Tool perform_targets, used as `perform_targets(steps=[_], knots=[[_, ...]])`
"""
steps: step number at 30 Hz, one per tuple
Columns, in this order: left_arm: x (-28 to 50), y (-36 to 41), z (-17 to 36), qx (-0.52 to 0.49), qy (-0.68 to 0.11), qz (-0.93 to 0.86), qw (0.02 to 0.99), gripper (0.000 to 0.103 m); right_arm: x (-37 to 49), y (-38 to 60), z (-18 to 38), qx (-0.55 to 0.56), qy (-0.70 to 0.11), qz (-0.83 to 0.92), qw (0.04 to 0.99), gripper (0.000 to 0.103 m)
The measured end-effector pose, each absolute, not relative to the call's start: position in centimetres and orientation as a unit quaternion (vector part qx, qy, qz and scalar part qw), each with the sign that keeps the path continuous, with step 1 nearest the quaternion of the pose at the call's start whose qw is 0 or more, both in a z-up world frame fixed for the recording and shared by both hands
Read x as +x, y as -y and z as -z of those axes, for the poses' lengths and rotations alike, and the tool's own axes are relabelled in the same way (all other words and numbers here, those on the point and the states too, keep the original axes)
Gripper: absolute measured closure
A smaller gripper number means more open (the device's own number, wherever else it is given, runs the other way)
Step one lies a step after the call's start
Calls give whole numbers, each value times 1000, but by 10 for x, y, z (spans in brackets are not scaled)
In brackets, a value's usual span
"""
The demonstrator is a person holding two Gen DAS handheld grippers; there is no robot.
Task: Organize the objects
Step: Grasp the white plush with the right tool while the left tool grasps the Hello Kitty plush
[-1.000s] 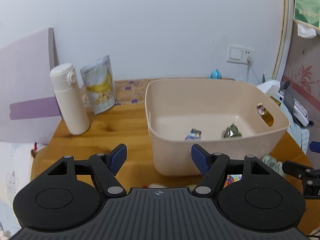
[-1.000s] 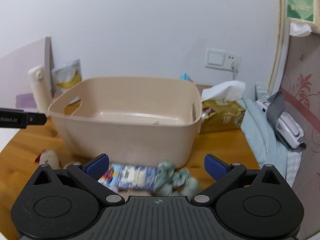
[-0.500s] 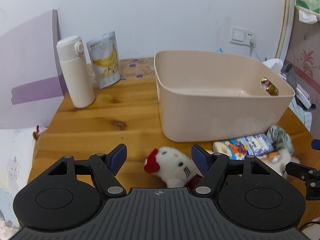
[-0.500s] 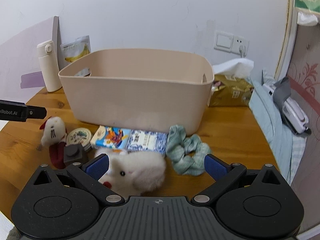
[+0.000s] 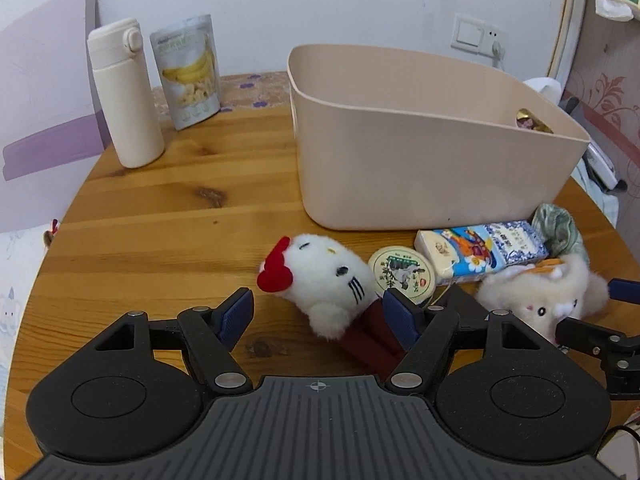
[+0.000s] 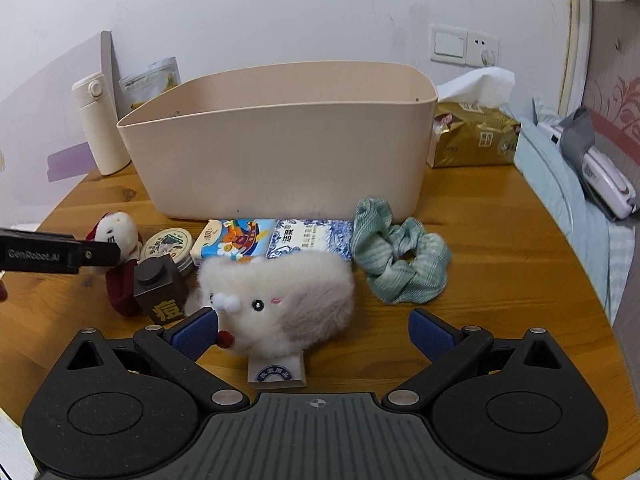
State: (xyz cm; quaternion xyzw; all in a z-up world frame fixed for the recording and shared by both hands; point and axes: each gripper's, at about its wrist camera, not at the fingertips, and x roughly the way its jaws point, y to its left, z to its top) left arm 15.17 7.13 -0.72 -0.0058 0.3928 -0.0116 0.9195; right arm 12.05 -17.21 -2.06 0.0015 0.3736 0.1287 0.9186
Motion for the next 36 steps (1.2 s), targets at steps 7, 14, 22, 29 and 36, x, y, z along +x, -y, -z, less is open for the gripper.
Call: perform_targets(steps=[7,14,22,29,36], knots=[[160,-72,15,-16,-399,7,917,30,128,166,29,29,-383,-136,913,0],[168,-74,22,-21,-405,5,914,30,137,153,33,14,-381,-129,915,0],[178,-78,26,-35,-404,-4,914,30,148,147,43,37,-400,-143,905,15],[182,-82,26,-54,-399,-10,915,40,147,146,40,32,-389,-140,910,39],[181,-82,26,-57,-393,-10,918,51,144,152,35,32,-384,-143,912,62]])
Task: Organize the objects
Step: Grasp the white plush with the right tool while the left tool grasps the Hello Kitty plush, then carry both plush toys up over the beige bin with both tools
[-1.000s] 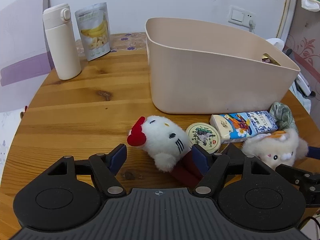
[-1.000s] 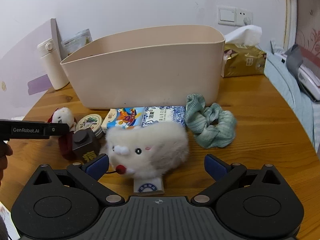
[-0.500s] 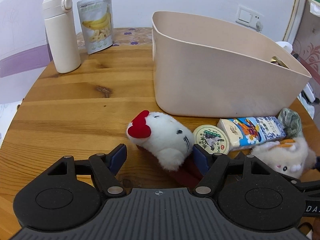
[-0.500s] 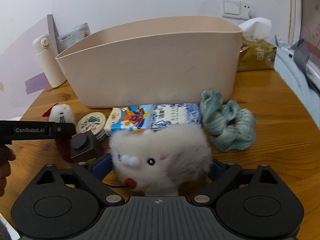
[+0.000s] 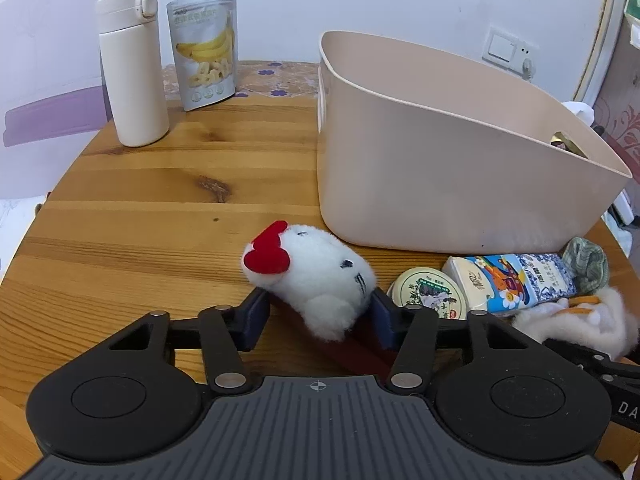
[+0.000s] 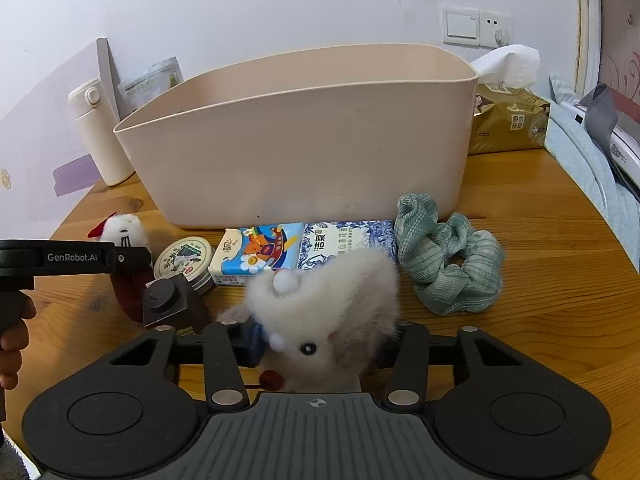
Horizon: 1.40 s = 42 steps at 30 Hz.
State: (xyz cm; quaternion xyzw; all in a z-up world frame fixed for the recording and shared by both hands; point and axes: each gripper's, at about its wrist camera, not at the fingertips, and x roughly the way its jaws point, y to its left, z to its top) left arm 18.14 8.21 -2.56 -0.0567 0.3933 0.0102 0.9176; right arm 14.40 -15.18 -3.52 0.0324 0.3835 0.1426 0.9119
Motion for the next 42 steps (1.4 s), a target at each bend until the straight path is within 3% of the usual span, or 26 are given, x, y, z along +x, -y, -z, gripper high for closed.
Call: perform_targets(steps=[6,12,42], knots=[[177,-85,25,-67,-387,-8,920,62,139,152,32,21,-377,-144,915,69],[170,-83,24,-73,-389,3,918,64,135,159,24,26,-369,-143,918,72],[138,-71,-64,-45,-289,46,955,64,131,195,-33,54,-292,-121,947,73]])
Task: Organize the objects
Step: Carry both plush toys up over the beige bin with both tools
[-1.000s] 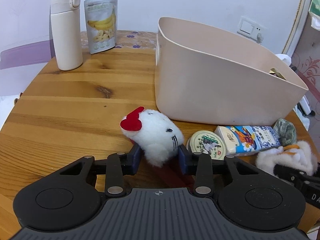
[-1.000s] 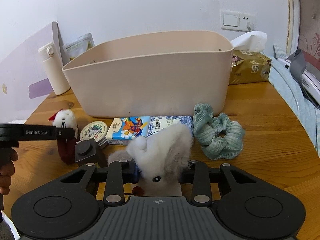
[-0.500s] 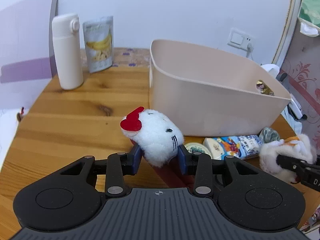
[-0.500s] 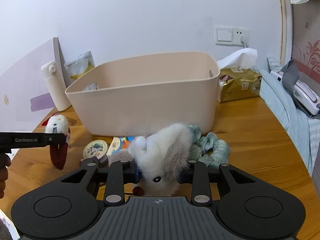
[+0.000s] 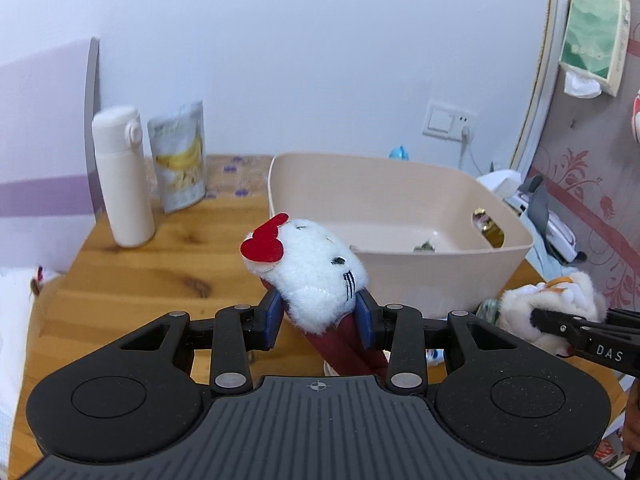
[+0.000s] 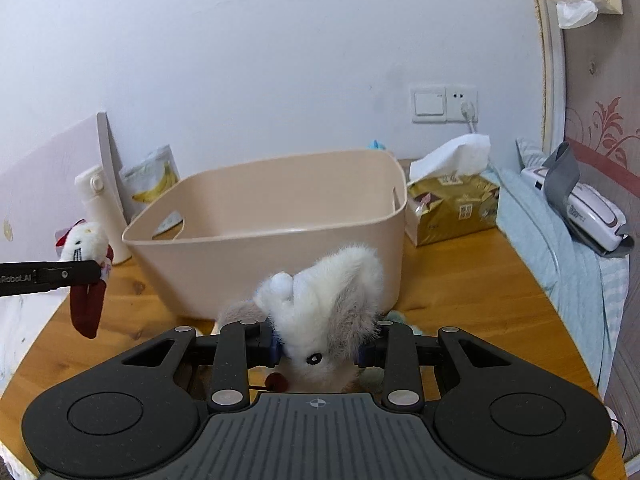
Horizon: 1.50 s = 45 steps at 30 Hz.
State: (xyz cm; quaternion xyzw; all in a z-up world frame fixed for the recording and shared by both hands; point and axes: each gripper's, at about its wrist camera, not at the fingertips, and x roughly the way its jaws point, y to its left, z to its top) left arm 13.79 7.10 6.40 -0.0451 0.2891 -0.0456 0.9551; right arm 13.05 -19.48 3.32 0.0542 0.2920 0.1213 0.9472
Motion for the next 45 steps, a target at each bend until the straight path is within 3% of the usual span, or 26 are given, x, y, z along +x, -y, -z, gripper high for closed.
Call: perform_targets(steps=[21,45], knots=[[190,-53,-99,-19,-250,59,966,64,176,214,-64,67,-252,-104,960,73],[275,-33,-63,4,-300,71,951,64,242,193,-55,45,-270,-109,956,73]])
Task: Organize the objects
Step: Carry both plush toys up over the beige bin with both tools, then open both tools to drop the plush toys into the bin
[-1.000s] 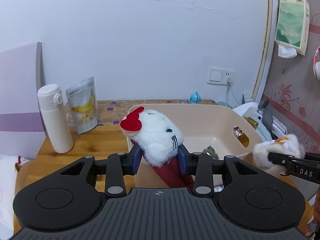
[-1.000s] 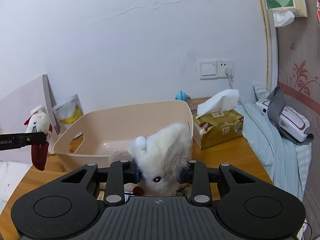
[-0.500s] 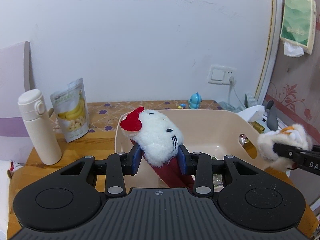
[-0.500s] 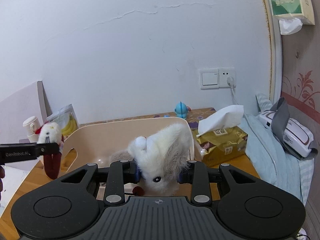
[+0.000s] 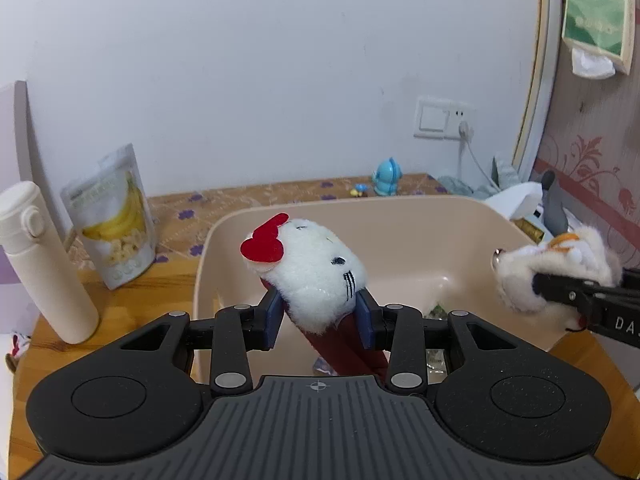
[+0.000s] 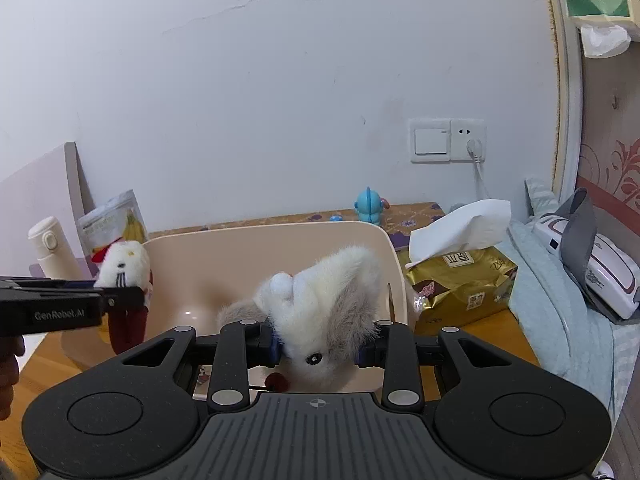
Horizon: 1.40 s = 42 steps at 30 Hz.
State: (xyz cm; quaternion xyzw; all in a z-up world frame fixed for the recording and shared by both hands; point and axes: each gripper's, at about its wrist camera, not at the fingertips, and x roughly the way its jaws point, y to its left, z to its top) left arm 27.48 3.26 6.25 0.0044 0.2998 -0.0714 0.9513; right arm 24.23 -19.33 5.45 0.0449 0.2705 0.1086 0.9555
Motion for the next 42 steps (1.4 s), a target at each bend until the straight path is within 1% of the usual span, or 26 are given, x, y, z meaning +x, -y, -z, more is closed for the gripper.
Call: perform_targets(steps=[17,26,27,28,30,33,35,36,37,38,39,40,42], knots=[[303,-27,-26,16,-353,72,933,64,268,171,-36,12,-310,-123,943,72],[300,-26,-24,19,-352,80,932,62,268,166,-30,-10,-325,-112,939,70],[300,-26,-24,19,-353,83,932,61,268,166,-31,-9,-326,-113,939,67],[300,-26,-25,18,-355,84,931,60,267,165,-31,-9,-326,-114,938,62],[299,-26,-25,20,-358,91,929,57,265,164,-31,-9,-327,-114,938,54],[295,-27,-27,22,-353,92,931,53,263,165,-32,2,-330,-115,937,52],[293,-27,-30,21,-350,94,932,49,261,168,-34,10,-328,-115,938,48],[291,-27,-32,19,-347,96,933,44,260,169,-35,13,-326,-115,938,44],[289,-27,-34,17,-343,96,934,37,258,170,-37,15,-323,-115,939,40],[286,-27,-38,16,-339,91,936,34,256,171,-40,17,-318,-115,941,38],[283,-26,-41,15,-333,88,939,31,254,172,-42,18,-315,-116,942,33],[280,-26,-45,17,-327,87,941,30,251,173,-45,19,-310,-117,943,29],[274,-24,-51,20,-320,86,943,30,246,175,-50,16,-302,-116,946,24]])
